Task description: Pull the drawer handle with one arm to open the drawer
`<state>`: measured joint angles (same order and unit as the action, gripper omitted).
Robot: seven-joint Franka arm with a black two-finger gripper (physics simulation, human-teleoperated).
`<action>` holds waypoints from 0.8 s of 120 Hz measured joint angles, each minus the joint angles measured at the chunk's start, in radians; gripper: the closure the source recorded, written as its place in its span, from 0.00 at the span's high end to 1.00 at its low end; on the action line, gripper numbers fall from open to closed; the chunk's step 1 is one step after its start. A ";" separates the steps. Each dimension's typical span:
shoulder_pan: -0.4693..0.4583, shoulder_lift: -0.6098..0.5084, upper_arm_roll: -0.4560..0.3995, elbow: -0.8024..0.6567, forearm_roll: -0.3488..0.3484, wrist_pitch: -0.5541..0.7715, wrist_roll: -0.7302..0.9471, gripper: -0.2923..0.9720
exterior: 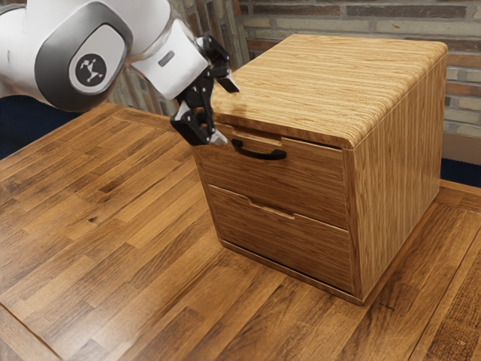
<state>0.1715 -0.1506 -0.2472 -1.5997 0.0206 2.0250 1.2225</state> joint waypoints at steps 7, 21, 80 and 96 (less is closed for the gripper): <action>-0.028 -0.088 -0.027 -0.061 0.010 0.009 0.034 0.75; -0.040 -0.013 -0.086 -0.077 0.048 0.054 0.092 0.76; -0.020 -0.086 -0.039 -0.192 0.064 0.134 0.212 0.49; -0.016 -0.078 -0.038 -0.190 0.061 0.129 0.210 0.40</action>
<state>0.1554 -0.2288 -0.2854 -1.7895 0.0816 2.1545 1.4321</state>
